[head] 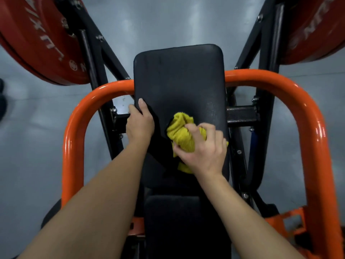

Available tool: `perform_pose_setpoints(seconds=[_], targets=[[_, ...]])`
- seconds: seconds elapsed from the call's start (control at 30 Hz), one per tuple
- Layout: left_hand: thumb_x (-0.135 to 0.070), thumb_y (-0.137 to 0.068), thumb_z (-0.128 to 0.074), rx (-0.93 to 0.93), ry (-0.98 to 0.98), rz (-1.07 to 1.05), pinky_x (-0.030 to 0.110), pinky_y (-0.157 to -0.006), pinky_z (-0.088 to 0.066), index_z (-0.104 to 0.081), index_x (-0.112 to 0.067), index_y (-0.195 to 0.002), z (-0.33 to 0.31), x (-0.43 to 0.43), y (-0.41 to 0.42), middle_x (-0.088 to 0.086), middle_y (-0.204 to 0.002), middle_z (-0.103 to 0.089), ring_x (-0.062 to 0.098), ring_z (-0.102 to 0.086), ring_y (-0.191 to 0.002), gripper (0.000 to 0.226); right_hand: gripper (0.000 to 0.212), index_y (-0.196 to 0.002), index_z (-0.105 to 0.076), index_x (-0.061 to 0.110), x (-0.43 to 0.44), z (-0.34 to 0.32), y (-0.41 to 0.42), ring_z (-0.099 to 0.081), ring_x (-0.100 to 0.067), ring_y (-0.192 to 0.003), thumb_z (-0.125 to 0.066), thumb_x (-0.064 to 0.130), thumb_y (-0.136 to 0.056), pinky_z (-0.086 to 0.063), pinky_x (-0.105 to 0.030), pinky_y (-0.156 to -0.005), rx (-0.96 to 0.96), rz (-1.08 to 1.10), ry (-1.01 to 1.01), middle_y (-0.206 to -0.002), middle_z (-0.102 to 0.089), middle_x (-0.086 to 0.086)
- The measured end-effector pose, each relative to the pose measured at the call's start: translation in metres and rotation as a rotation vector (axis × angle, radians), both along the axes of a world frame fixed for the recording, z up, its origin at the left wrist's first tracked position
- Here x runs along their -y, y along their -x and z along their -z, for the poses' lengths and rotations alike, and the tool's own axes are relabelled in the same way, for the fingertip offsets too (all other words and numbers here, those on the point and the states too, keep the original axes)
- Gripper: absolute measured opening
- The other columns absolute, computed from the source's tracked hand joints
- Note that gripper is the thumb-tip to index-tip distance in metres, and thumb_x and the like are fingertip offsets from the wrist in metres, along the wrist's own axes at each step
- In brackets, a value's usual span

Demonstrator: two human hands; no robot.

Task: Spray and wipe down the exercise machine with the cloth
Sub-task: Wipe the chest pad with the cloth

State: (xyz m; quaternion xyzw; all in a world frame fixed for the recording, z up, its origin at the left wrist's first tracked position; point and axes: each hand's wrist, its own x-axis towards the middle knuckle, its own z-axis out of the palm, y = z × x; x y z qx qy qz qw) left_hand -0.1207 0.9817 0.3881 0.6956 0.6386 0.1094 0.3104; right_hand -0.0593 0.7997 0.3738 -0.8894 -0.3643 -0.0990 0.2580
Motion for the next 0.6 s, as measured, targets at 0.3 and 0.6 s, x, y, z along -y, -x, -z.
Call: perform_pose_setpoints(seconds=[0.3,0.6], targets=[[-0.070,-0.088,-0.064,-0.092,0.336,0.502,0.047,-0.106,-0.049,-0.002,-0.041,-0.160,-0.016,0.001,0.081,0.007,-0.148,-0.057,0.034,-0.058,-0.130,0.100,0.058,-0.110,-0.068,0.031,0.068,0.012,0.055,-0.056,-0.031,-0.080,-0.082,0.056,-0.059,-0.048,-0.040,-0.064,-0.056,-0.212,0.126,-0.106,-0.061,-0.003],[-0.072,-0.086,-0.064,-0.249,0.323,0.503,0.040,-0.068,-0.058,-0.032,-0.043,-0.155,-0.008,0.018,0.103,0.001,-0.114,-0.068,0.028,-0.071,-0.088,0.081,0.057,-0.127,-0.057,0.037,-0.092,-0.046,-0.044,-0.050,-0.034,-0.111,-0.062,0.069,-0.080,-0.045,-0.047,-0.086,-0.113,0.127,0.127,-0.129,-0.050,-0.002]])
